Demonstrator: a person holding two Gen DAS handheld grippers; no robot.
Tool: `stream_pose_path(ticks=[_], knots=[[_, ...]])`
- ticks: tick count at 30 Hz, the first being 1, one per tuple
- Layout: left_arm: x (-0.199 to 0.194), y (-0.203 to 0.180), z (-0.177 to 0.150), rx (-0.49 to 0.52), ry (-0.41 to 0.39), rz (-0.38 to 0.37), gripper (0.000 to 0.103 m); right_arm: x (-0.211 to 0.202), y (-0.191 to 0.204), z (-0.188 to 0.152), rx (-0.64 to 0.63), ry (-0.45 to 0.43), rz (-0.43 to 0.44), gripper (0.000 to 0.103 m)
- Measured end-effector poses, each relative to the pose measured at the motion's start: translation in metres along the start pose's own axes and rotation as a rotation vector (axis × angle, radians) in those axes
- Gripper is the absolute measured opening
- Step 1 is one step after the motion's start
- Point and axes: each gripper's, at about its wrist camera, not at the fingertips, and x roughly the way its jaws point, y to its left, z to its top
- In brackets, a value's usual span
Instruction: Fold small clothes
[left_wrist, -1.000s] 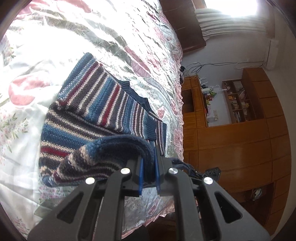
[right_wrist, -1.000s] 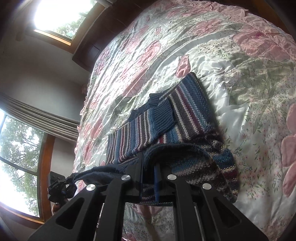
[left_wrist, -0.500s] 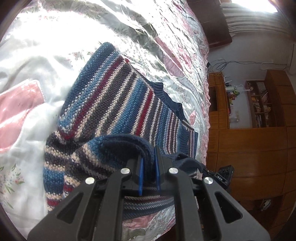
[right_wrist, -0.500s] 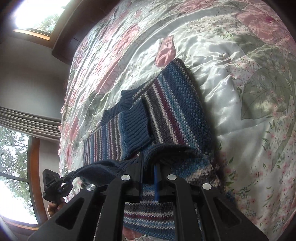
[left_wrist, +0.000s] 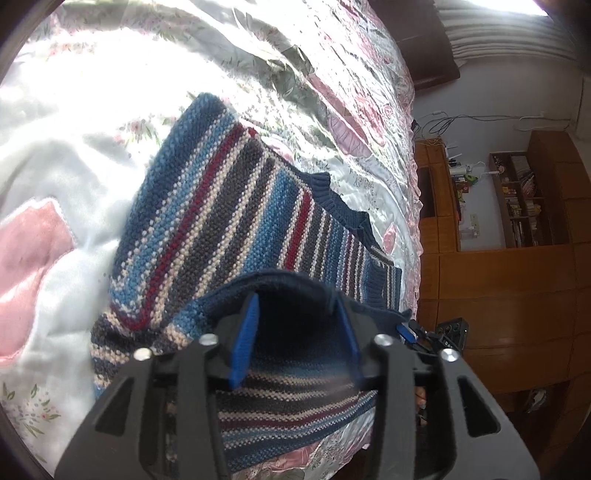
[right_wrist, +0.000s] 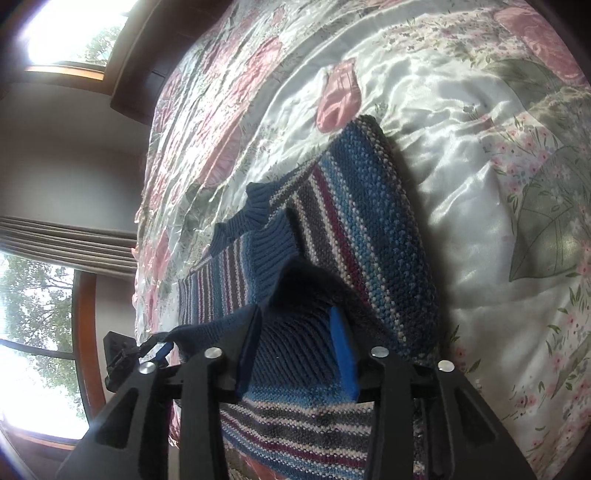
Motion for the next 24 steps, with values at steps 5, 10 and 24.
stream_pose_path(ticks=[5,10,24], knots=[[-0.015,-0.034,0.004,0.157,0.013,0.027,0.062,-0.024,0.024,0.012,-0.124,0.002,0.014,0.053],[0.002,-0.052,0.017,0.345,0.102,0.114,0.067,-0.014,0.028,0.026,-0.234,0.094,-0.068,0.044],[0.058,-0.002,0.045,0.399,0.263,0.176,0.067,0.038,0.001,0.032,-0.31,0.176,-0.155,0.038]])
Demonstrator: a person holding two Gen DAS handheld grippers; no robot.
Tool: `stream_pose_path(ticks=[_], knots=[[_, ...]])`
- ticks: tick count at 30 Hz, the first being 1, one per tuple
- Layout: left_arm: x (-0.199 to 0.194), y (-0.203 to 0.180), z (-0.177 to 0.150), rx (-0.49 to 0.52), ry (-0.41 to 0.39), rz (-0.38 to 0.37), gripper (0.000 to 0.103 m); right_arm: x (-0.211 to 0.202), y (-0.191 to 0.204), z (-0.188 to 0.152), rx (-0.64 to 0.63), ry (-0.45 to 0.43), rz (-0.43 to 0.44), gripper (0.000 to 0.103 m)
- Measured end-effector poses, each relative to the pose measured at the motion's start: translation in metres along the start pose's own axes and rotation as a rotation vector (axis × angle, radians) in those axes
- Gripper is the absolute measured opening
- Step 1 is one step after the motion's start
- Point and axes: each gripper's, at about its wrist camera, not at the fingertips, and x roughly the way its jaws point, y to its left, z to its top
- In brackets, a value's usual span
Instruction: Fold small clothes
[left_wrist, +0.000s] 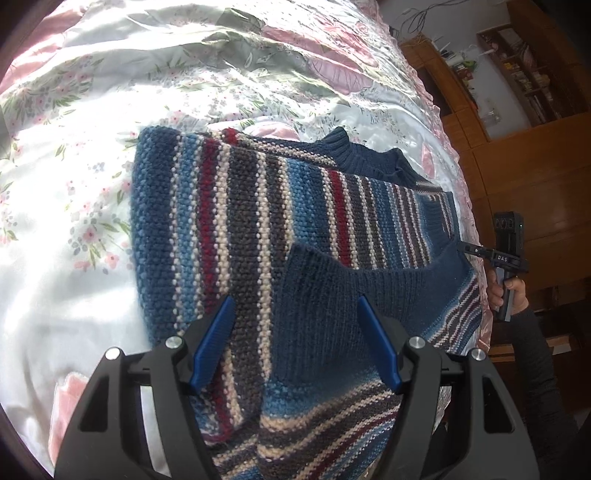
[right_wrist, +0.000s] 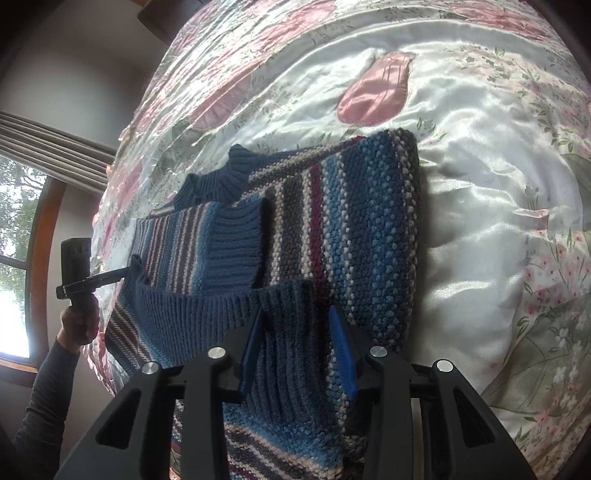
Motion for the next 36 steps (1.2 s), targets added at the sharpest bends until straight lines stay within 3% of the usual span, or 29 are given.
stream_pose_path(ticks=[4,7,9,11,16,20,27,30,36], knots=[[0.014,-0.017,-0.006,0.065,0.07,-0.052,0.061,-0.007,0.007,-0.003,-0.02,0.009,0.095,0.038],[0.019,-0.017,-0.007,0.071,0.083,-0.043,0.057,-0.002,0.006,-0.005,-0.022,0.026,0.084,0.038],[0.018,-0.013,-0.005,0.046,0.06,-0.034,0.045,0.002,0.006,-0.006,-0.022,0.029,0.082,0.036],[0.014,-0.012,-0.006,0.042,0.039,-0.031,0.006,0.002,0.009,-0.006,-0.035,0.018,0.086,0.03],[0.01,-0.016,-0.012,0.05,0.018,-0.103,0.009,-0.003,0.011,-0.008,-0.062,-0.004,0.073,0.014],[0.012,-0.022,-0.014,0.061,0.004,-0.098,0.008,-0.006,0.009,-0.008,-0.052,-0.016,0.077,0.014],[0.013,-0.03,-0.016,0.081,-0.048,-0.002,0.006,-0.007,0.012,-0.012,-0.066,-0.058,0.036,0.009],[0.006,-0.027,-0.016,0.067,-0.086,-0.001,0.006,-0.01,0.011,-0.013,-0.062,-0.077,0.035,0.009],[0.007,-0.016,-0.017,0.041,-0.081,-0.009,0.006,-0.011,0.009,-0.015,-0.048,-0.076,0.038,0.009]])
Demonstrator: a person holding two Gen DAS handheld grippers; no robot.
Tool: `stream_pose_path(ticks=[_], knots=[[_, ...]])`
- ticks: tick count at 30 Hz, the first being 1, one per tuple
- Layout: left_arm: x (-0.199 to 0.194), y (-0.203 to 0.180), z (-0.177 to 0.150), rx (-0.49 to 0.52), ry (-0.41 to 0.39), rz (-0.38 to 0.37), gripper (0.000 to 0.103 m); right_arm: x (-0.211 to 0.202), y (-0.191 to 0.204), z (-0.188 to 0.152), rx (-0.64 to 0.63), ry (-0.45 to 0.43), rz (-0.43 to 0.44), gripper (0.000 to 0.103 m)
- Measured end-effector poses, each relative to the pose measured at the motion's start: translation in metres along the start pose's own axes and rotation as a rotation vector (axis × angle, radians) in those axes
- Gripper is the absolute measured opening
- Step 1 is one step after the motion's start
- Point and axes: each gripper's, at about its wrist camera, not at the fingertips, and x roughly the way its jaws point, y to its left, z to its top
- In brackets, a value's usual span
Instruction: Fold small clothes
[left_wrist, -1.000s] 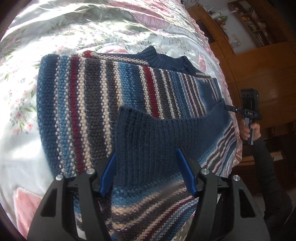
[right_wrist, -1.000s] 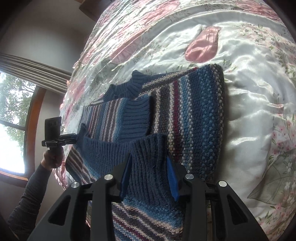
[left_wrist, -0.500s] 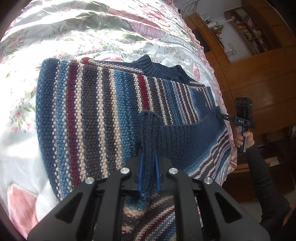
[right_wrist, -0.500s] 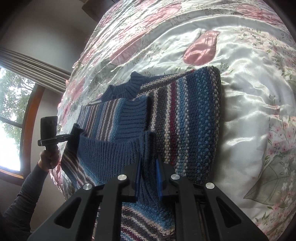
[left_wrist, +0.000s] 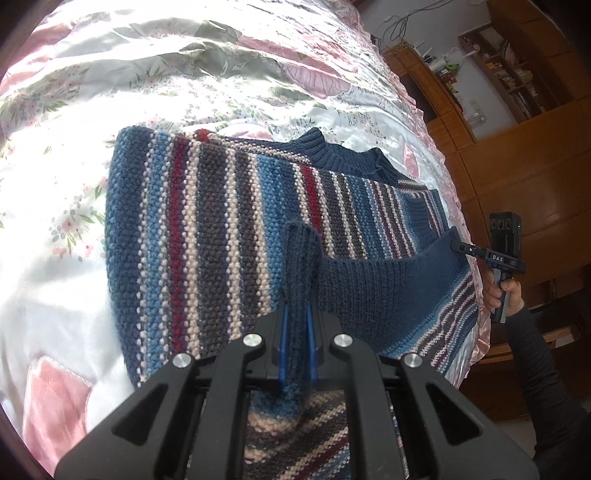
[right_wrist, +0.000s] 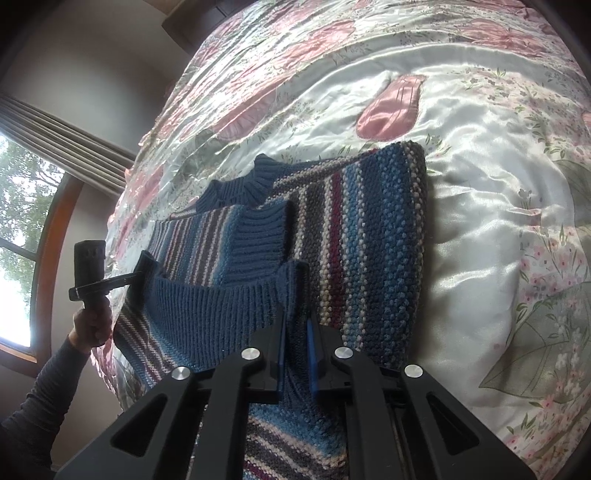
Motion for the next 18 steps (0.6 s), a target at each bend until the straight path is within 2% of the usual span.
stream_pose_path(ticks=[4,6,10,11,12,13,18], knots=[[0.006,0.005,0.002,-0.024,0.018,-0.031,0.008,0.004,-0.003,0.0,0.018,0.021,-0.002,0.01],[0.007,0.009,0.006,-0.045,0.017,-0.039,0.009,0.005,-0.005,0.001,0.034,0.018,-0.011,0.02],[0.006,0.011,0.01,-0.059,0.007,-0.068,0.01,0.007,-0.005,0.001,0.041,0.026,0.004,0.021],[0.006,0.01,0.01,-0.057,0.005,-0.08,0.009,0.008,-0.004,0.0,0.034,0.032,0.0,0.021],[0.005,0.008,0.01,-0.05,0.004,-0.083,0.008,0.008,-0.001,-0.001,0.023,0.03,-0.01,0.012],[0.004,0.004,0.009,-0.038,0.0,-0.08,0.007,0.008,0.001,-0.001,0.013,0.026,-0.018,0.009],[-0.024,-0.009,0.009,-0.021,-0.083,-0.044,0.006,-0.013,0.016,0.002,-0.013,-0.032,-0.033,0.008]])
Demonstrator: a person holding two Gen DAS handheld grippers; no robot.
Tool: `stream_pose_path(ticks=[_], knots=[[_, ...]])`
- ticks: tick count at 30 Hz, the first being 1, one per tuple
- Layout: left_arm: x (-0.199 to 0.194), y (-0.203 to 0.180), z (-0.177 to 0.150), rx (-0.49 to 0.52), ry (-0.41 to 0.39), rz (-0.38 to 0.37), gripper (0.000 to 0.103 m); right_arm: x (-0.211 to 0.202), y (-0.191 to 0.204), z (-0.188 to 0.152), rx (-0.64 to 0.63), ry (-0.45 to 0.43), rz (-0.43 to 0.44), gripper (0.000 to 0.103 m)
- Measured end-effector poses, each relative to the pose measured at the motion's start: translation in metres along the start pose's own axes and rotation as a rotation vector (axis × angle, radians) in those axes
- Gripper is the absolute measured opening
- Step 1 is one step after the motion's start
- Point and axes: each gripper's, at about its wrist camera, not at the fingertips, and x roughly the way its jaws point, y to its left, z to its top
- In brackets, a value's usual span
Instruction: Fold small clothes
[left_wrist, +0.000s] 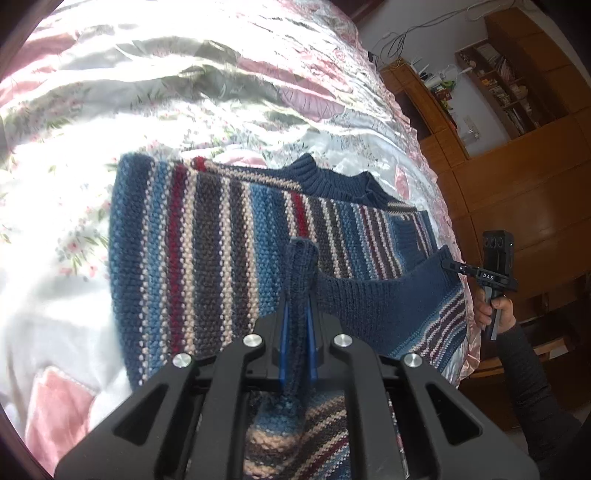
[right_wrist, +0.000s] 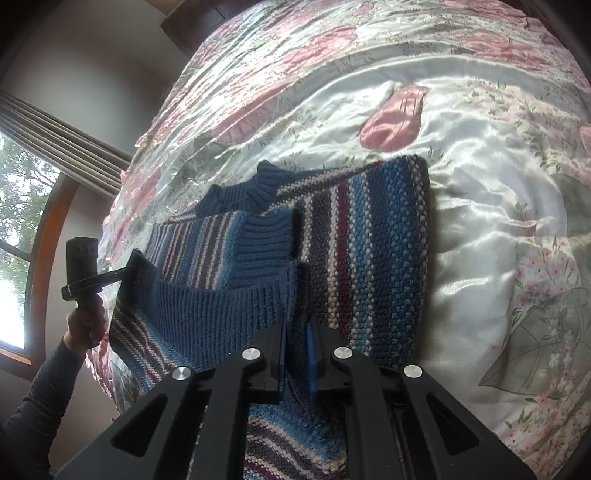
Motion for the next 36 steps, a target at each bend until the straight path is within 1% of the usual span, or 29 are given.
stream_pose_path(ticks=[3,6,9,11,14,17,19,20,24,28,32,36], knots=[[-0.032,-0.011,0.008,0.015,-0.054,-0.024,0.006,-0.021,0.012,0.005,-0.015,-0.04,0.003,0.008],[-0.061,-0.027,0.019,0.041,-0.101,-0.031,0.006,-0.046,0.025,0.015,-0.027,-0.096,0.009,0.008],[-0.079,-0.04,0.035,0.064,-0.138,-0.026,0.006,-0.065,0.039,0.029,-0.034,-0.159,-0.002,0.008],[-0.083,-0.046,0.048,0.067,-0.157,-0.015,0.006,-0.07,0.047,0.043,-0.029,-0.192,-0.02,0.008],[-0.077,-0.043,0.067,0.045,-0.171,0.008,0.006,-0.064,0.051,0.065,-0.01,-0.21,-0.069,0.008],[-0.06,-0.031,0.087,0.009,-0.164,0.05,0.006,-0.044,0.047,0.085,0.02,-0.191,-0.112,0.008],[-0.043,-0.019,0.096,-0.028,-0.145,0.082,0.006,-0.023,0.042,0.094,0.036,-0.162,-0.156,0.008],[-0.031,-0.01,0.098,-0.052,-0.123,0.107,0.006,-0.011,0.038,0.097,0.044,-0.139,-0.185,0.008],[0.01,0.024,0.093,-0.14,-0.053,0.189,0.006,0.031,0.018,0.098,0.095,-0.068,-0.252,0.008],[0.02,0.042,0.096,-0.198,-0.052,0.196,0.006,0.047,0.009,0.1,0.114,-0.046,-0.287,0.008],[0.025,0.038,0.109,-0.188,-0.041,0.225,0.006,0.046,0.007,0.111,0.123,-0.071,-0.291,0.008],[0.025,0.034,0.12,-0.193,-0.068,0.209,0.006,0.048,0.007,0.12,0.131,-0.09,-0.299,0.008]])
